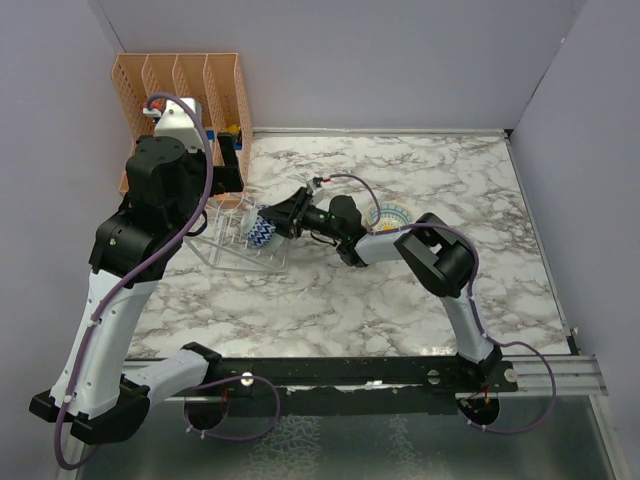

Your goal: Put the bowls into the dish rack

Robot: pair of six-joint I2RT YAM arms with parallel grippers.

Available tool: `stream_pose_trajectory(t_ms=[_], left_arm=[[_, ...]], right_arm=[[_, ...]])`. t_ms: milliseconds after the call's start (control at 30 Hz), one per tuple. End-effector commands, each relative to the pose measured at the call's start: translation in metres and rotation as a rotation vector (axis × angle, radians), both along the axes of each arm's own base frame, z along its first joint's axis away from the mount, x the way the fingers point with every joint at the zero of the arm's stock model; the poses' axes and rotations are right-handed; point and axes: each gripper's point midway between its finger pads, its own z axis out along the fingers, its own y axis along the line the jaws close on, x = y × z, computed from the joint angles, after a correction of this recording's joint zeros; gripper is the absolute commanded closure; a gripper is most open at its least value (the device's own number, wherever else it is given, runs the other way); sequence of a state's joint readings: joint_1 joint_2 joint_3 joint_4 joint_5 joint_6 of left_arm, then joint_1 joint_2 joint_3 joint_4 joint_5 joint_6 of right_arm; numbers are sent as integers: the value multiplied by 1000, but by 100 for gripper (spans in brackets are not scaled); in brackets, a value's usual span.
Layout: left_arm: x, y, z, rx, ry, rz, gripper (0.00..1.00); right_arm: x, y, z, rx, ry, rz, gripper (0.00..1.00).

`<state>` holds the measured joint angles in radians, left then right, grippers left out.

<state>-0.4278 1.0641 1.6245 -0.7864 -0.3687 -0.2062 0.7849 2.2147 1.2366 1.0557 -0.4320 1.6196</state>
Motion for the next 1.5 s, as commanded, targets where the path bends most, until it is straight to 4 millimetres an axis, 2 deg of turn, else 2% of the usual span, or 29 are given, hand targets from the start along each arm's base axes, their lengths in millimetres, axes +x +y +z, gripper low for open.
stream_pose_trajectory(t_ms=[0, 200, 367, 600, 800, 900, 1000, 1233, 1367, 1467], left_arm=[[2, 3, 7, -5, -32, 22, 1], [4, 1, 7, -10, -28, 20, 1], [5, 0, 6, -9, -22, 20, 1], [7, 1, 6, -4, -22, 24, 1], [7, 2, 8, 5, -26, 28, 1], [7, 1, 8, 4, -26, 26, 1], [7, 1, 8, 2, -25, 23, 1], [7, -2, 5, -7, -18, 15, 1], [8, -4, 2, -14, -12, 7, 1], [9, -7, 0, -18, -5, -1, 1]], right_arm=[[-9, -7, -14, -117, 21, 36, 57], [-2, -25, -24, -162, 66, 1, 54], [-1, -32, -24, -200, 67, -8, 54], [-16, -48, -31, -259, 92, 1, 54], [-27, -77, -24, -379, 68, -16, 54], [-30, -98, -19, -490, 50, -31, 54], [-24, -122, -9, -669, -18, -63, 54], [8, -221, 4, -1251, -131, -198, 52], [16, -267, -7, -1535, -110, -181, 47], [14, -281, -21, -1631, -102, -107, 46]])
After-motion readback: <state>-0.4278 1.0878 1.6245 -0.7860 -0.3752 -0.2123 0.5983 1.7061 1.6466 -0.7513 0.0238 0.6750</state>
